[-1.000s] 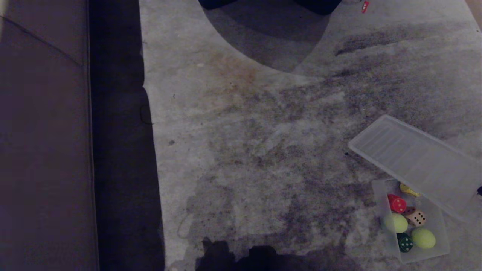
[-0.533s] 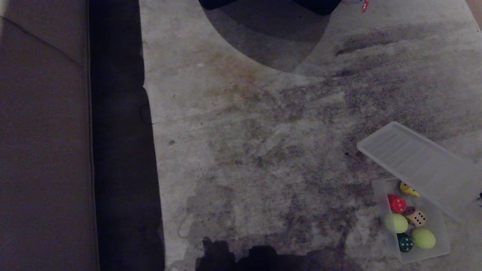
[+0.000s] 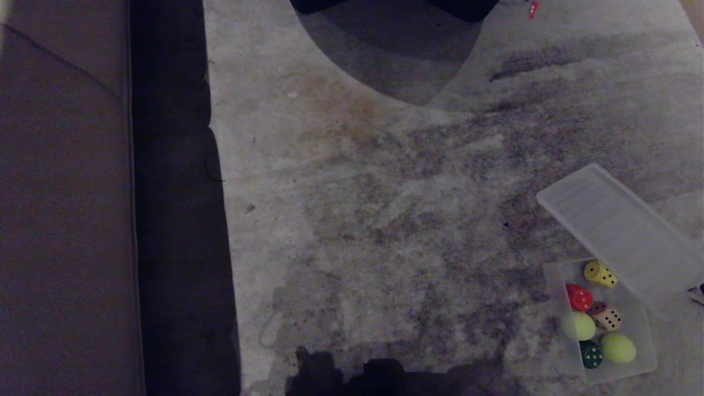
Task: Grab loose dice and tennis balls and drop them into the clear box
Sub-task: Close the lid
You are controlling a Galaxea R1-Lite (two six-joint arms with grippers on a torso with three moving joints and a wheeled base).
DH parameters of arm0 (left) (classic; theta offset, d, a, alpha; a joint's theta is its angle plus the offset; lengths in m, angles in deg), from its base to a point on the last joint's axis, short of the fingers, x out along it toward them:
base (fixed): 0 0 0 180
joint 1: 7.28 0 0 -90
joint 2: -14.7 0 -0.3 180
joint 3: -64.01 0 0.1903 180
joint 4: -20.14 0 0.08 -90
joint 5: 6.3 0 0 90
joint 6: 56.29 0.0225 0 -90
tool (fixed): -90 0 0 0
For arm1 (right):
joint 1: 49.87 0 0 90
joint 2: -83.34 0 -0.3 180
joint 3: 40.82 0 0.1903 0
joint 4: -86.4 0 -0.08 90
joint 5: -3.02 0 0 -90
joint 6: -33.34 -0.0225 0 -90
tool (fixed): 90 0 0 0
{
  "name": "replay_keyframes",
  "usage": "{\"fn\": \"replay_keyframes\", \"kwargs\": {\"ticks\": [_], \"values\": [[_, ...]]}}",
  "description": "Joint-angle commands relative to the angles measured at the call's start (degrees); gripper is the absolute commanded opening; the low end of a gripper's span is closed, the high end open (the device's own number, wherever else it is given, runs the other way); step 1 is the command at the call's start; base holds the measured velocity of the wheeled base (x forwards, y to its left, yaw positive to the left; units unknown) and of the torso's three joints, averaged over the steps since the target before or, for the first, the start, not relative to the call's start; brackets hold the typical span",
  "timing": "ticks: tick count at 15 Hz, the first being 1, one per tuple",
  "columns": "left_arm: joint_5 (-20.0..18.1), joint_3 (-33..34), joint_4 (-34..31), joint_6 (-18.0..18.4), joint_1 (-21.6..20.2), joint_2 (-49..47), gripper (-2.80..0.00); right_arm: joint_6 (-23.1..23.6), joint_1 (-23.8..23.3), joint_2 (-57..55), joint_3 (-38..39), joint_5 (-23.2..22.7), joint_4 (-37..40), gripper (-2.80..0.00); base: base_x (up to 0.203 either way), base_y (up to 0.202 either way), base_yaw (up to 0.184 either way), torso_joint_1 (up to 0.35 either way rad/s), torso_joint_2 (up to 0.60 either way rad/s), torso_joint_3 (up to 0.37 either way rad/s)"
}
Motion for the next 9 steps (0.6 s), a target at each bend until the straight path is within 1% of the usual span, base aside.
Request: {"fn": "replay_keyframes", "kwargs": {"ticks": [1, 2, 3, 5, 7, 9], "values": [[0.0, 0.0, 0.0, -0.1, 0.0, 0.0, -2.8, -0.4, -1.6, -7.7, 1.7, -0.1, -8.1, -2.8, 0.0, 0.0, 0.0, 0.0, 0.0, 0.0], [0.0, 0.0, 0.0, -0.1, 0.0, -0.1, -2.8, -0.5, -2.4, -9.8, 2.1, -0.1, -12.3, -2.8, 0.0, 0.0, 0.0, 0.0, 0.0, 0.0], [0.0, 0.0, 0.0, -0.1, 0.0, -0.1, -2.8, -0.5, -2.8, -10.7, 1.9, -0.4, -14.0, -2.8, 0.0, 0.0, 0.0, 0.0, 0.0, 0.0], [0.0, 0.0, 0.0, -0.1, 0.0, 0.0, -2.8, -0.3, -2.8, -9.1, 2.2, -2.3, -13.9, -2.8, 0.0, 0.0, 0.0, 0.0, 0.0, 0.0], [0.0, 0.0, 0.0, -0.1, 0.0, -0.1, -2.8, 0.5, -2.8, -3.0, 3.1, -4.7, -12.2, -2.8, 0.0, 0.0, 0.0, 0.0, 0.0, 0.0], [0.0, 0.0, 0.0, -0.1, 0.0, 0.0, -2.8, 4.5, -2.8, 7.0, 3.3, -8.9, -5.8, -2.8, 0.0, 0.0, 0.0, 0.0, 0.0, 0.0]]}}
